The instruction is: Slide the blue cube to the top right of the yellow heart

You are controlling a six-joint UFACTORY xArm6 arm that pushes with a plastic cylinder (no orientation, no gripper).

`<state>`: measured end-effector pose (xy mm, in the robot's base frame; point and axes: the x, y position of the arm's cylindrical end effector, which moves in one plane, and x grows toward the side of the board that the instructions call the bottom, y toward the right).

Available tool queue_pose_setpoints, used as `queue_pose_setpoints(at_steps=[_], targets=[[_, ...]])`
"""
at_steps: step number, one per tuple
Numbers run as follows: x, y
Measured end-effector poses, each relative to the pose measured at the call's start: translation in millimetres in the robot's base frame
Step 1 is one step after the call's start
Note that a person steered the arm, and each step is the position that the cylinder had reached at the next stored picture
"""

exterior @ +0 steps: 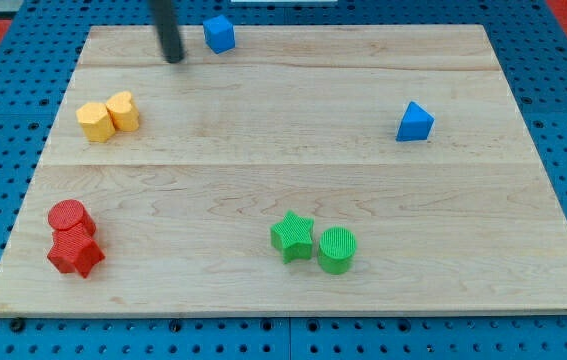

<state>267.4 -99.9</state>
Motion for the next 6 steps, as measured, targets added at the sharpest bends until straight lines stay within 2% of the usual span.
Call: queue_pose_setpoints(at_steps=[1,2,3,4,5,6], targets=[[-11.2,82.2],[-65.4,64.7],[-73.7,38.7],[-64.7,-16.3],[-36.5,-62.8],[-20.4,-51.5]])
